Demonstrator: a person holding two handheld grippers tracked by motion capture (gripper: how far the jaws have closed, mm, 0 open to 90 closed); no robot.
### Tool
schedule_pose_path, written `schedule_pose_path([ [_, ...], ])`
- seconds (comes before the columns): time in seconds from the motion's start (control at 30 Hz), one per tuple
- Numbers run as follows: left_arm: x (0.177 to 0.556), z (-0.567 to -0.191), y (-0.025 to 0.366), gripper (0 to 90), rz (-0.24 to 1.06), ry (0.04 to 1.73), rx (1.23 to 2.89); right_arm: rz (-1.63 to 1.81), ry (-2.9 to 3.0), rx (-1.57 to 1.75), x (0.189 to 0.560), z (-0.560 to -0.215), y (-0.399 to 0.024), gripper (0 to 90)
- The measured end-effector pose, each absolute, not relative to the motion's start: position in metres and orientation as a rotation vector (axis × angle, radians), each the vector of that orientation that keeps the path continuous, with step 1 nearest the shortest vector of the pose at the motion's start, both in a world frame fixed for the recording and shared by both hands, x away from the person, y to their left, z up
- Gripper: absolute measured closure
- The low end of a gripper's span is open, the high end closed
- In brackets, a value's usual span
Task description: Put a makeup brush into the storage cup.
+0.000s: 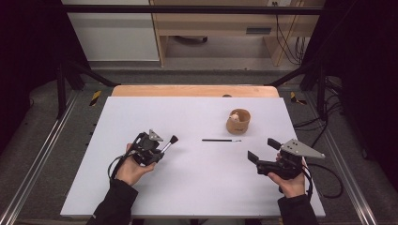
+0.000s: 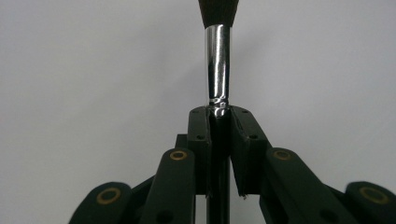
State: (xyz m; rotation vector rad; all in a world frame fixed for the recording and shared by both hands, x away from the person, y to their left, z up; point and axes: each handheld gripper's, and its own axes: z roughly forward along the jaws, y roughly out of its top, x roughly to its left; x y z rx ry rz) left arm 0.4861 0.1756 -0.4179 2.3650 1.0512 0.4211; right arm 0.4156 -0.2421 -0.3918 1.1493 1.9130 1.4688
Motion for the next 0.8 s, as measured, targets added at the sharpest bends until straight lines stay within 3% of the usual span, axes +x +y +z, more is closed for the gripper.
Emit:
schedule_pose_path([
  [0.8,0.445,-0.393,0.181,78.0,0.566,1.010,2.045,1.473,1.919,1.135,0.413,-0.389,-0.234,8.7],
])
